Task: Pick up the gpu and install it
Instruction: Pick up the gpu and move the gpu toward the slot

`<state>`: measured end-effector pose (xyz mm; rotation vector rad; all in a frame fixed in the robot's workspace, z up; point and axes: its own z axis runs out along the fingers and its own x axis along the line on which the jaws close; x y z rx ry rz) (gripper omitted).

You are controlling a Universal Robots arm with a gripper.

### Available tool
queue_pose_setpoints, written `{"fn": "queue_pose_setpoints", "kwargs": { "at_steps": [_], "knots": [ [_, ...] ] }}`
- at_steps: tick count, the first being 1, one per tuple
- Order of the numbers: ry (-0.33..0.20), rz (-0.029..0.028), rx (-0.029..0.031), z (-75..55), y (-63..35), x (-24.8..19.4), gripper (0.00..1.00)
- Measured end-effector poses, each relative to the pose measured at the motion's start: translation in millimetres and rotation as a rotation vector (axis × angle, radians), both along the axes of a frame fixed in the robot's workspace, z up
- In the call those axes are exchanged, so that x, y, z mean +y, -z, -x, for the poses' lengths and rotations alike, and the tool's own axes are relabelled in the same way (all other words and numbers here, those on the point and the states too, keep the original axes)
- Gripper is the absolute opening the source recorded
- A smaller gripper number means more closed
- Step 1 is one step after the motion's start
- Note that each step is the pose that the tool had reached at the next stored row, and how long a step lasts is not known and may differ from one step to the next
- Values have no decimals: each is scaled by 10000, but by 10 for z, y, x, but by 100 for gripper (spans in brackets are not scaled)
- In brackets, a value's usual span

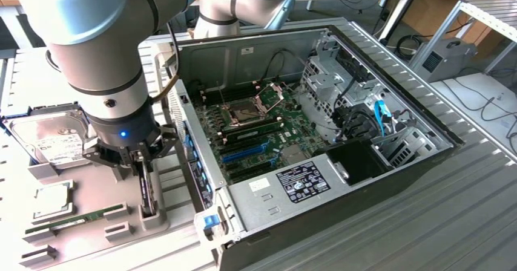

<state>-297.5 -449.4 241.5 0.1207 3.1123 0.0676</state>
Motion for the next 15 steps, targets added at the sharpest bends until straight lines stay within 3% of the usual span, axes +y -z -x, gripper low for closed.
{"fn": "queue_pose_setpoints", "kwargs": {
  "at_steps": [15],
  "knots": [
    [0,1,-1,0,-3,0,27]
  ]
}}
